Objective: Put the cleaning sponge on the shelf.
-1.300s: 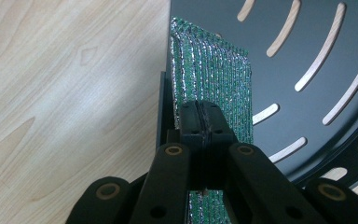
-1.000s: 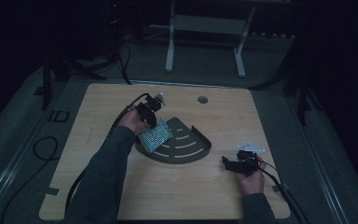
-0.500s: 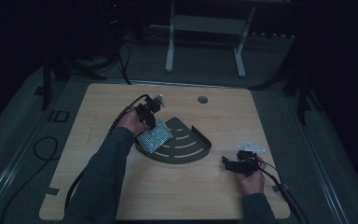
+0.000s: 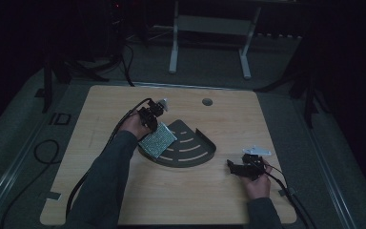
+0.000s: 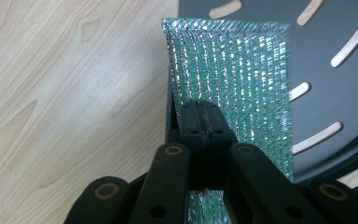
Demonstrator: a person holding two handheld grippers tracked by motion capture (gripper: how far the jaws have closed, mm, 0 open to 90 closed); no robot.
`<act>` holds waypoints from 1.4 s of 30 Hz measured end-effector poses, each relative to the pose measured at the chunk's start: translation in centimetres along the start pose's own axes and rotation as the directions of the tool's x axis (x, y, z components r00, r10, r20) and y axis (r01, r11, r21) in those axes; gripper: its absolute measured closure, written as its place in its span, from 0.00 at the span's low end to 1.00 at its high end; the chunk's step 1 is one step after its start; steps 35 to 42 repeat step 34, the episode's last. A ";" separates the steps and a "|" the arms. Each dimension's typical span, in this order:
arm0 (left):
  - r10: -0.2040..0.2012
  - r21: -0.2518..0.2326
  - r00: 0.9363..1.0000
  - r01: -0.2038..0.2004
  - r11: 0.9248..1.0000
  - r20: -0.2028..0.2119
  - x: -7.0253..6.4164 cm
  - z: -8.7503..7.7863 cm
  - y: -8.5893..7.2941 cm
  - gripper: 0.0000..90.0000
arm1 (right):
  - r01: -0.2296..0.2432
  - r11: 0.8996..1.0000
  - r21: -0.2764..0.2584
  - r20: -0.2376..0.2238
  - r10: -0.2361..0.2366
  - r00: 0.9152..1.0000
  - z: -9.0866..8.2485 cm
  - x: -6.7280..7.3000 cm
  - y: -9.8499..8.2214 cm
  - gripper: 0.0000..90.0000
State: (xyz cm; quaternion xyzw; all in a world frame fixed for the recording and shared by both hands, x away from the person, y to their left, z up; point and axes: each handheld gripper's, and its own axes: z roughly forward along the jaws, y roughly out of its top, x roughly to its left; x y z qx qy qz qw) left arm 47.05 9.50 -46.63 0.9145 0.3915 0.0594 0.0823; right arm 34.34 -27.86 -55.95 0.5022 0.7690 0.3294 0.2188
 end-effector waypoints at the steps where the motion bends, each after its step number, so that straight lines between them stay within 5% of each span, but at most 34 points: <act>1: 0.000 0.003 1.000 0.000 1.000 -0.004 0.0 0.0 0.0 1.00 | 0.000 1.000 0.000 0.000 0.000 1.000 0.0 0.0 0.0 0.18; 9: -0.007 -0.006 1.000 0.007 1.000 -0.008 0.3 -0.3 -0.2 0.99 | 0.000 1.000 0.000 0.000 0.000 1.000 0.0 0.0 0.0 0.18; 20: -0.053 -0.065 0.999 0.054 0.996 0.012 1.3 -1.5 -1.0 0.75 | 0.000 1.000 0.000 0.000 0.000 1.000 0.0 0.0 0.0 0.18; 31: -0.105 -0.147 0.994 0.104 0.984 0.006 2.4 -3.5 -2.4 0.66 | 0.001 1.000 0.000 0.000 -0.001 1.000 0.0 0.0 0.0 0.18; 34: -0.129 -0.190 0.992 0.128 0.974 0.003 2.6 -3.9 -3.0 0.65 | 0.000 1.000 0.000 0.000 0.000 1.000 0.0 0.0 0.0 0.18; 42: -0.129 -0.190 0.992 0.128 0.974 0.003 2.6 -3.9 -3.0 0.65 | 0.000 1.000 0.000 0.000 0.000 1.000 0.0 0.0 0.0 0.18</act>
